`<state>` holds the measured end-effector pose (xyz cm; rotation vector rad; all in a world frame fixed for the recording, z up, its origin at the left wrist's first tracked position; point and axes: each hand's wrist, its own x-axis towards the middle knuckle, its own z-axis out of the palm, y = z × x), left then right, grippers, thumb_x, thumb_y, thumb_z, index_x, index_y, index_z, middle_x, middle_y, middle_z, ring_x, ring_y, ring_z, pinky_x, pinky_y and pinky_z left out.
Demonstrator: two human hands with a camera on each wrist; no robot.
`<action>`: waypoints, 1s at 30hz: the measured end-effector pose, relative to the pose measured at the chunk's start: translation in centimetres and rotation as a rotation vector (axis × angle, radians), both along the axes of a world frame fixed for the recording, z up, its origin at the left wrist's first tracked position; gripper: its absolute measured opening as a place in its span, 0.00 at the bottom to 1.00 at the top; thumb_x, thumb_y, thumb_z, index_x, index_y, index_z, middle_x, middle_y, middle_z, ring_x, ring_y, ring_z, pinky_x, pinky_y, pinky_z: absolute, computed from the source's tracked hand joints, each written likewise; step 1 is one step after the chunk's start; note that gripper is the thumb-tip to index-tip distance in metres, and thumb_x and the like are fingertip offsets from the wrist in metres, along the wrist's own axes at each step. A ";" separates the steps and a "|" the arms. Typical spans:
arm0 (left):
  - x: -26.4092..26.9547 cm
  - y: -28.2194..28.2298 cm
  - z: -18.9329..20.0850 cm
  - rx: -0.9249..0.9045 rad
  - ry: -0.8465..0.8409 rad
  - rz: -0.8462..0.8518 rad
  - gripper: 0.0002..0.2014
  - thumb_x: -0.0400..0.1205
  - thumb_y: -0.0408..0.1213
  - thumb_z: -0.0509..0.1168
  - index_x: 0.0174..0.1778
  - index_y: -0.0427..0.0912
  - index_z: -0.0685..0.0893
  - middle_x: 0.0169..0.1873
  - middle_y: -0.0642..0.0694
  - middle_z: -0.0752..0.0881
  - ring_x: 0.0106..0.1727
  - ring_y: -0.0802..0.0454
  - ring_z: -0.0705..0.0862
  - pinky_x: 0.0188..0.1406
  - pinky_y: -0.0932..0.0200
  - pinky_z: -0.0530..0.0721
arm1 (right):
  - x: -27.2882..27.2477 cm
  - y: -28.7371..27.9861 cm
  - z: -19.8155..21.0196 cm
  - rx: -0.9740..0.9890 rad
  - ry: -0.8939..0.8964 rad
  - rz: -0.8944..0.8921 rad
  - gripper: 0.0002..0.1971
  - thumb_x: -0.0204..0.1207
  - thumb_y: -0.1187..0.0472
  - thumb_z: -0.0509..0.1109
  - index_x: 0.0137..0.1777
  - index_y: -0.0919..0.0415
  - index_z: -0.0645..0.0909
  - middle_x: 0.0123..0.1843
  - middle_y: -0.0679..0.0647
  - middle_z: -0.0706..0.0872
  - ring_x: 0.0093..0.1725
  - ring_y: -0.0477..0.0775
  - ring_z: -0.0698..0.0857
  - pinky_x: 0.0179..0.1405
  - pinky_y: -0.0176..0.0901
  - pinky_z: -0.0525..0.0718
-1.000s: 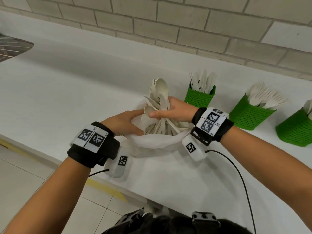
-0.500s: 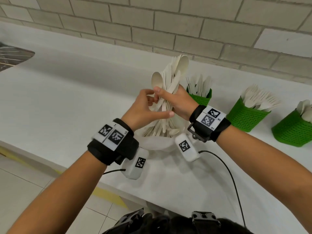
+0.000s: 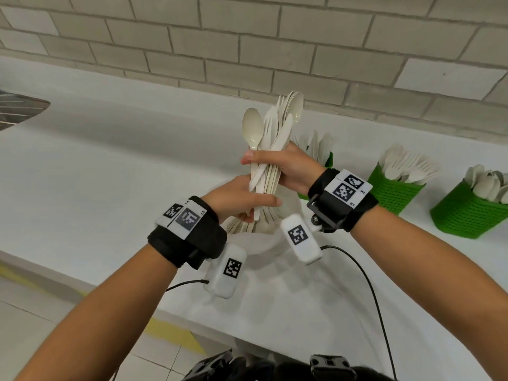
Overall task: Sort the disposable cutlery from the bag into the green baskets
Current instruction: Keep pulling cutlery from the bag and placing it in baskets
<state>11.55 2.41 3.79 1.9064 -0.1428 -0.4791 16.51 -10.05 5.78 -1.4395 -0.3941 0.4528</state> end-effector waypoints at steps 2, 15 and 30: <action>-0.1 -0.5 0.4 -0.066 0.028 0.002 0.12 0.76 0.38 0.71 0.52 0.43 0.78 0.37 0.46 0.78 0.35 0.55 0.78 0.36 0.59 0.81 | -0.4 -0.4 0.4 0.027 0.014 -0.009 0.04 0.76 0.71 0.68 0.46 0.63 0.79 0.39 0.56 0.85 0.47 0.53 0.86 0.45 0.43 0.86; -1.6 -7.9 2.4 -0.490 0.001 0.145 0.06 0.80 0.24 0.61 0.47 0.38 0.80 0.24 0.43 0.80 0.25 0.53 0.80 0.28 0.59 0.84 | -3.0 -6.0 1.7 -0.125 -0.033 0.025 0.14 0.66 0.59 0.74 0.48 0.66 0.83 0.46 0.67 0.83 0.45 0.68 0.79 0.44 0.60 0.80; -3.3 -18.6 -0.1 -0.584 0.049 0.137 0.10 0.80 0.23 0.59 0.35 0.40 0.75 0.17 0.49 0.70 0.14 0.56 0.68 0.17 0.66 0.66 | -4.7 -16.8 -0.3 -0.026 -0.280 -0.352 0.59 0.62 0.66 0.82 0.82 0.43 0.42 0.77 0.59 0.69 0.71 0.56 0.77 0.70 0.57 0.77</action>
